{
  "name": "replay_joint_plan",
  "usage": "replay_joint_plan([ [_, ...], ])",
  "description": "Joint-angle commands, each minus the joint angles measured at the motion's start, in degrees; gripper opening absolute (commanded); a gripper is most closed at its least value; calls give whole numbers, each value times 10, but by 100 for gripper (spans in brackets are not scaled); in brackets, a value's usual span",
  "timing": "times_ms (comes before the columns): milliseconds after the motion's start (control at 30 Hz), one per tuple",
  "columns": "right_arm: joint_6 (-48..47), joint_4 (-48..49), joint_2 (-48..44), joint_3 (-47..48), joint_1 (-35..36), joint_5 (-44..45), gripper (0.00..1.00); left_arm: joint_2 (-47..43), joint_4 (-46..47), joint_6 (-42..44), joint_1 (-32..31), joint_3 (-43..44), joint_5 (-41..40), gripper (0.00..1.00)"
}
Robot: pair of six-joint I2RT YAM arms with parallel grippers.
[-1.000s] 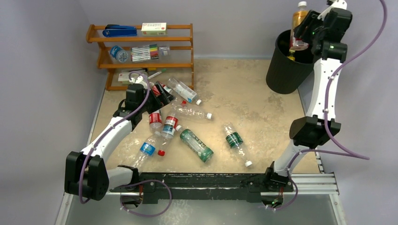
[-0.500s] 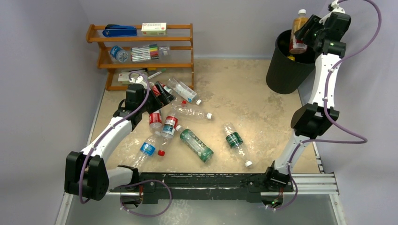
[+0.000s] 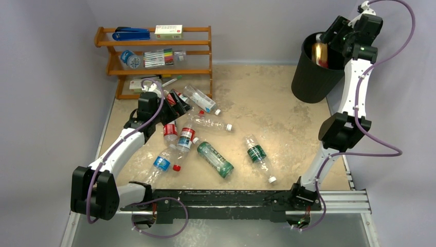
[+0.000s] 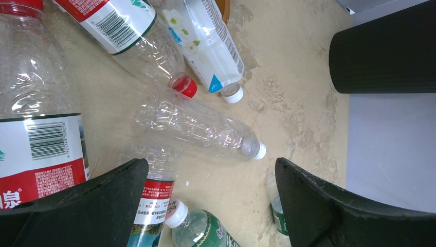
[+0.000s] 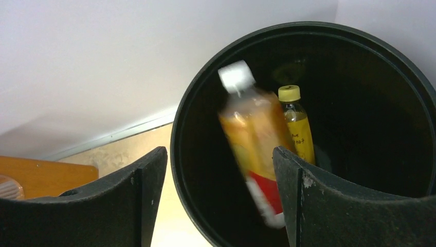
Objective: Put the plastic bottles in the bin
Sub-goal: Place the plastic bottle in the trash bin, then pick up the plastic bottle at the center of the board.
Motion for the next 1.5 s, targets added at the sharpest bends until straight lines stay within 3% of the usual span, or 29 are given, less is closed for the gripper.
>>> replay_joint_plan([
  [0, -3, 23, -34, -14, -1, -7, 78, -7, 16, 2, -3, 18, 1, 95],
  [267, -28, 31, -89, -85, 25, 22, 79, -6, 19, 0, -3, 14, 0, 95],
  [500, -74, 0, -142, -151, 134, 88, 81, -3, 21, 1, -5, 12, 0, 95],
  [933, -93, -31, -215, -320, 330, 125, 82, 12, 40, -6, -14, 5, -3, 95],
  [1233, -67, -35, -263, -462, 442, 123, 87, 9, 37, -4, -17, 4, -7, 95],
  [1467, -43, 3, -298, -543, 557, 49, 87, 9, 38, -5, -17, 3, -9, 95],
])
